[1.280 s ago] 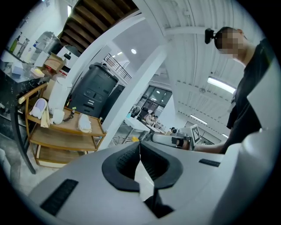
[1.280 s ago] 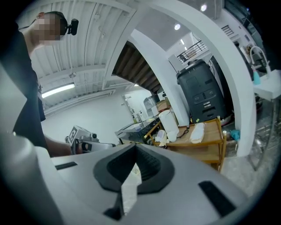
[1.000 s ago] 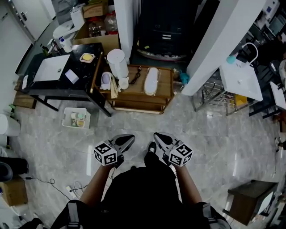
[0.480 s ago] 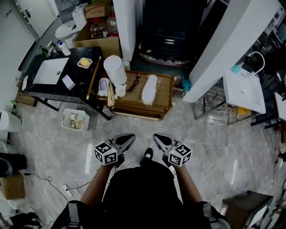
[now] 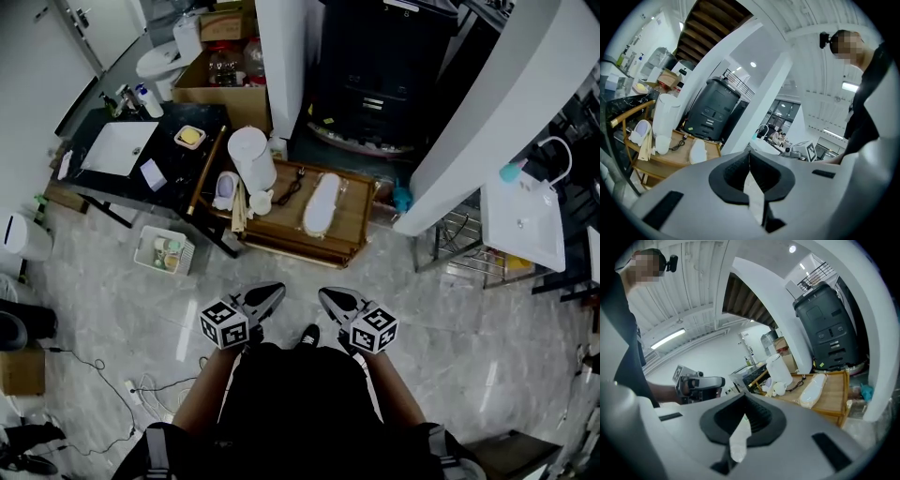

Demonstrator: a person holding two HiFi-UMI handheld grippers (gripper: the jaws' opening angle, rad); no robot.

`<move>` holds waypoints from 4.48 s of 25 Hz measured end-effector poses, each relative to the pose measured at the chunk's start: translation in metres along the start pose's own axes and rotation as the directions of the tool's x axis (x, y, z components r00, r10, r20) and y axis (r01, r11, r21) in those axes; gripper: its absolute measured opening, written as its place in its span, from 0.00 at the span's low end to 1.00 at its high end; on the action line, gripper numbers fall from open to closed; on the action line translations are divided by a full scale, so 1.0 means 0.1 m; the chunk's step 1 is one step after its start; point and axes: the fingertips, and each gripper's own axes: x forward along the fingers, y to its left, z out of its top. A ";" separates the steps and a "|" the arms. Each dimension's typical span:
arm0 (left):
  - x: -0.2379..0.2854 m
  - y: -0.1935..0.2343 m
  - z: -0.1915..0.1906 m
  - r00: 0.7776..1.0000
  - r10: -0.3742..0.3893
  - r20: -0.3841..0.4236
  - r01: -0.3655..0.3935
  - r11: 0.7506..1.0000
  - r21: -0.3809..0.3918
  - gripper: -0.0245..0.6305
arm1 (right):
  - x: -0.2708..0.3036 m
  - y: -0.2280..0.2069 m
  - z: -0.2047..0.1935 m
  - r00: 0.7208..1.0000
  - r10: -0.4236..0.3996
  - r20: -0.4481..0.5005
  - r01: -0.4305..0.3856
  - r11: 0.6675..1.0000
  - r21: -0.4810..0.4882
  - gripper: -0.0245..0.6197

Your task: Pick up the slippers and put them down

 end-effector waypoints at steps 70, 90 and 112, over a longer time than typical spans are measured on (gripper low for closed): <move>1.56 1.77 0.55 0.935 -0.240 -0.263 0.221 0.970 -0.100 0.06 | 1.13 -1.72 0.43 0.963 -0.251 -0.102 0.262 0.957 0.126 0.05; 1.92 2.19 0.56 0.890 -0.286 -0.354 0.257 0.958 -0.127 0.06 | 1.21 -2.14 0.39 0.928 -0.343 -0.144 0.363 0.920 0.146 0.05; 2.21 2.66 0.01 0.869 -0.197 -0.454 0.112 0.972 -0.206 0.11 | 1.42 -2.62 -0.06 0.934 -0.228 -0.274 0.294 0.928 0.228 0.07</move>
